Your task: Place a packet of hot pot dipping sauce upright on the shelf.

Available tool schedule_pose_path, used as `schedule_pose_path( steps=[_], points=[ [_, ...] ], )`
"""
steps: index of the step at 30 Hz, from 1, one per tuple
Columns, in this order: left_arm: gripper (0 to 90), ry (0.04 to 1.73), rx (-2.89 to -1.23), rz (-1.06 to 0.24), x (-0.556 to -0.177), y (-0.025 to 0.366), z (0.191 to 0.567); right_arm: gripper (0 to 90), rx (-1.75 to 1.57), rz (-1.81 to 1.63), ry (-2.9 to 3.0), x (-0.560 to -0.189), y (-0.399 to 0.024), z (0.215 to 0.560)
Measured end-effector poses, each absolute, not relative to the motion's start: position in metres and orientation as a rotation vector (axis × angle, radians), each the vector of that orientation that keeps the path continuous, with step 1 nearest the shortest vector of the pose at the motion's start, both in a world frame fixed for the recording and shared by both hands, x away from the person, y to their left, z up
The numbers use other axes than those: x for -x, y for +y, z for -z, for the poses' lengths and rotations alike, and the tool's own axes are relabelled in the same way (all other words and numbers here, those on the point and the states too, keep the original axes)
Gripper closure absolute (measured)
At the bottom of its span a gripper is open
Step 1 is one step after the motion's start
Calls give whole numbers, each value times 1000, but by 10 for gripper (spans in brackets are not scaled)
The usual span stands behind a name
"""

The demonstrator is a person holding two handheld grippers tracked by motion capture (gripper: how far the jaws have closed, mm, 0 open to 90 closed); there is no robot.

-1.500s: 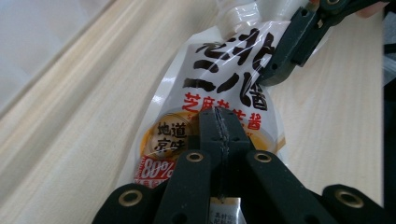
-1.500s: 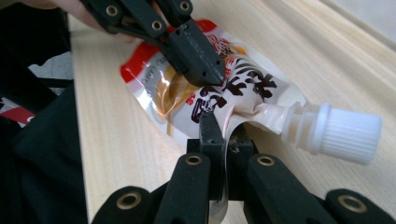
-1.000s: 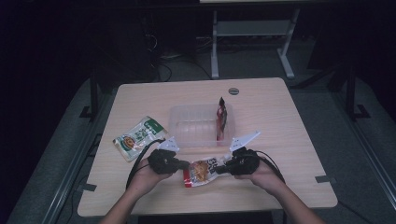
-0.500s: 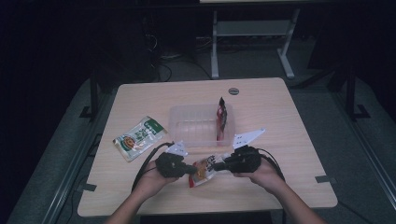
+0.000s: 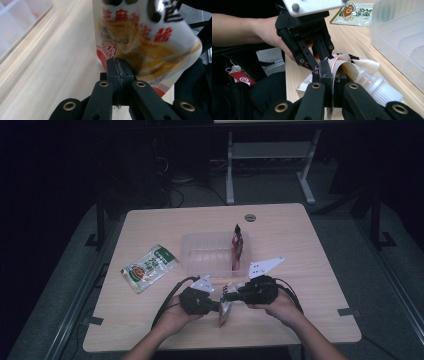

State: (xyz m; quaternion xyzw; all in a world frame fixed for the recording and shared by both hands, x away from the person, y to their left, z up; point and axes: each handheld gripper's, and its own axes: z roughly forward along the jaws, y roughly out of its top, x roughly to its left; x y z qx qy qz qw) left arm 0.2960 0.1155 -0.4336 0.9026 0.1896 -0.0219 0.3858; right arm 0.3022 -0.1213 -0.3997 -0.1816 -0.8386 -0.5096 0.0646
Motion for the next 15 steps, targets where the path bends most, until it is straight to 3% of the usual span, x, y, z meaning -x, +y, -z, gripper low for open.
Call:
schedule_pose_path(
  steps=[8, 15],
  points=[
    [775, 522, -2278, 46, -299, 138, 426, 894, 547, 1544, -2554, -301, -125, 398],
    [521, 574, -2303, 35, -291, 165, 423, 894, 543, 1553, -2563, -303, -125, 390]
  ],
)
